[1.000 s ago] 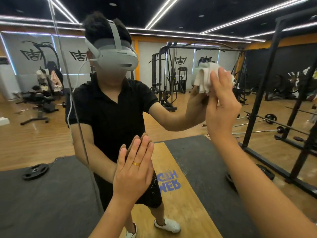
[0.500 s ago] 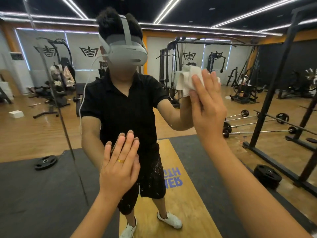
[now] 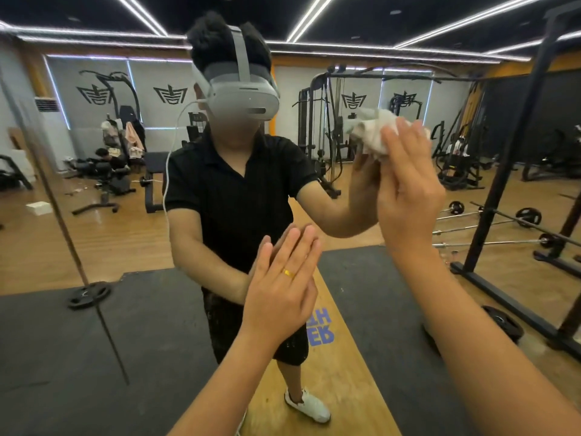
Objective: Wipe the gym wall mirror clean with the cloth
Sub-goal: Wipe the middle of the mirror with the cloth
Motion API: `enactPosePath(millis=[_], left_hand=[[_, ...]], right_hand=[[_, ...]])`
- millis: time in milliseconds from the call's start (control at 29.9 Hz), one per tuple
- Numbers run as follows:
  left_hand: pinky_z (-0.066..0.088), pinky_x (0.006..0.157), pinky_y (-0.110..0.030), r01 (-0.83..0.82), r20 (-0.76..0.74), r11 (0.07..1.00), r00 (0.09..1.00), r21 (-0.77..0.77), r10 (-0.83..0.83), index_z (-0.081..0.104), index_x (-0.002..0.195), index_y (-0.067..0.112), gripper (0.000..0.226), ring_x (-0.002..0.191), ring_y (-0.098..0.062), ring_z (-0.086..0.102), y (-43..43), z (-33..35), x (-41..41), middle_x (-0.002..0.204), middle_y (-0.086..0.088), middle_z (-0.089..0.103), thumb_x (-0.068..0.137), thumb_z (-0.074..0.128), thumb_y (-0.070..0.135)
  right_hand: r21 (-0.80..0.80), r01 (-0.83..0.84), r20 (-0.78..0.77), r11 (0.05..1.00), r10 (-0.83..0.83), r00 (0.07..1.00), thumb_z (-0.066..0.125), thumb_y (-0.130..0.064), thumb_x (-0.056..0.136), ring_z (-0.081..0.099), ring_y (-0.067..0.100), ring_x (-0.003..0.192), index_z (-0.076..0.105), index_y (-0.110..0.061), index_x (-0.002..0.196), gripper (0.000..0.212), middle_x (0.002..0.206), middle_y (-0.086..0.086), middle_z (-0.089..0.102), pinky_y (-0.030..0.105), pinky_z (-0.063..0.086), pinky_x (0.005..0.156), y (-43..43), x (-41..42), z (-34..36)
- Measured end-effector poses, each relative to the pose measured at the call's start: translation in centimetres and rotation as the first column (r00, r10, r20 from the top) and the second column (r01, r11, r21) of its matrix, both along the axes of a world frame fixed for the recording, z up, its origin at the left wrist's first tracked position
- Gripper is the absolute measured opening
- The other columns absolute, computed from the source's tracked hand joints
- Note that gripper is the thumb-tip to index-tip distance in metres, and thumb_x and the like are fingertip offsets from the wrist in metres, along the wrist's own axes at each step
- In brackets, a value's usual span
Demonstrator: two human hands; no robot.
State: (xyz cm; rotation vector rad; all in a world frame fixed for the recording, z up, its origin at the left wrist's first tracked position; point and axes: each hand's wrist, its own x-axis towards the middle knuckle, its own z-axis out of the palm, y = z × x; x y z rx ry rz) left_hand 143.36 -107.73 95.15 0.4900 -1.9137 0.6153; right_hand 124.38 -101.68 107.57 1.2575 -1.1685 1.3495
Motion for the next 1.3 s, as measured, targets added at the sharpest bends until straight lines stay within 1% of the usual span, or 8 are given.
enactPosePath(millis=[134, 234, 334, 635, 903, 1070, 1170, 1304], left_hand=[[0.028, 0.123, -0.053, -0.068, -0.017, 0.994, 0.998, -0.087, 0.067, 0.047, 0.153, 0.009, 0.053, 0.153, -0.027, 0.032, -1.2, -1.3, -0.7, 0.162, -0.01, 0.038, 0.102, 0.049, 0.022], [0.028, 0.123, -0.054, -0.06, -0.02, 0.994, 0.998, -0.093, 0.059, 0.046, 0.153, 0.008, 0.051, 0.152, -0.029, 0.034, -1.2, -1.4, -0.7, 0.161, -0.012, 0.041, 0.104, 0.047, 0.022], [0.027, 0.123, -0.054, -0.073, -0.01, 0.993, 0.997, -0.095, 0.072, 0.044, 0.153, 0.009, 0.05, 0.152, -0.03, 0.035, -1.3, -1.5, -0.6, 0.16, -0.013, 0.041, 0.105, 0.045, 0.023], [0.023, 0.125, -0.053, -0.096, -0.013, 0.991, 0.995, -0.092, 0.095, 0.052, 0.149, 0.007, 0.048, 0.151, -0.03, 0.035, -1.3, -1.9, -0.8, 0.159, -0.013, 0.044, 0.104, 0.046, 0.022], [0.02, 0.126, -0.052, -0.102, -0.038, 0.99, 0.994, -0.101, 0.099, 0.048, 0.15, 0.008, 0.049, 0.152, -0.03, 0.034, -1.7, -2.2, -1.1, 0.158, -0.013, 0.044, 0.103, 0.046, 0.022], [0.02, 0.126, -0.052, -0.107, -0.045, 0.99, 0.994, -0.096, 0.103, 0.049, 0.15, 0.008, 0.048, 0.15, -0.031, 0.036, -1.4, -1.9, -1.2, 0.157, -0.014, 0.045, 0.104, 0.045, 0.021], [0.019, 0.127, -0.052, -0.108, -0.038, 0.99, 0.994, -0.089, 0.105, 0.051, 0.149, 0.007, 0.048, 0.151, -0.031, 0.036, -1.3, -2.0, -1.1, 0.157, -0.014, 0.045, 0.103, 0.047, 0.02], [0.017, 0.127, -0.051, -0.12, -0.035, 0.99, 0.992, -0.079, 0.117, 0.05, 0.15, 0.009, 0.049, 0.152, -0.03, 0.034, -1.5, -2.1, -1.0, 0.158, -0.013, 0.044, 0.102, 0.048, 0.021]], right_hand=[[0.104, -0.057, -0.061, 0.993, 0.064, 0.996, 0.054, -0.005, 0.106, 0.045, 0.042, 0.143, 0.059, -0.001, 0.14, 0.035, 0.151, 0.016, 0.049, 0.064, 0.039, 0.114, 0.1, 1.4, -4.8], [0.188, -0.03, -0.213, 0.982, 0.071, 0.974, 0.056, -0.008, 0.106, 0.039, 0.037, 0.147, 0.052, -0.006, 0.145, 0.04, 0.152, 0.016, 0.046, 0.053, 0.03, 0.124, 0.6, 0.9, -7.7], [0.174, -0.03, -0.239, 0.984, 0.072, 0.968, 0.068, -0.015, 0.102, 0.04, 0.038, 0.146, 0.053, -0.006, 0.143, 0.045, 0.151, 0.017, 0.049, 0.051, 0.029, 0.124, 0.3, 0.4, -7.4], [0.062, 0.002, -0.322, 0.998, 0.019, 0.947, 0.062, -0.008, 0.104, 0.054, 0.042, 0.135, 0.06, -0.006, 0.138, 0.034, 0.143, 0.016, 0.056, 0.049, 0.035, 0.121, 0.3, -1.4, -5.2], [-0.044, -0.059, 0.039, 0.997, 0.061, 0.997, 0.055, -0.01, 0.106, 0.047, 0.04, 0.142, 0.054, -0.007, 0.142, 0.036, 0.148, 0.011, 0.051, 0.059, 0.042, 0.114, 0.7, -3.0, -1.6], [0.157, -0.043, -0.272, 0.987, 0.085, 0.958, 0.069, 0.003, 0.095, 0.051, 0.04, 0.138, 0.057, -0.006, 0.14, 0.047, 0.146, 0.015, 0.054, 0.052, 0.038, 0.119, 1.3, -1.9, -6.1], [0.097, 0.015, -0.412, 0.995, 0.026, 0.911, 0.064, -0.005, 0.103, 0.059, 0.038, 0.13, 0.062, -0.007, 0.134, 0.032, 0.14, 0.014, 0.058, 0.054, 0.046, 0.112, 1.9, -4.6, -3.5], [-0.014, 0.016, -0.206, 1.0, -0.018, 0.978, 0.06, -0.002, 0.104, 0.055, 0.04, 0.134, 0.059, -0.004, 0.135, 0.031, 0.142, 0.014, 0.056, 0.061, 0.048, 0.107, 1.9, -6.2, -0.9]])
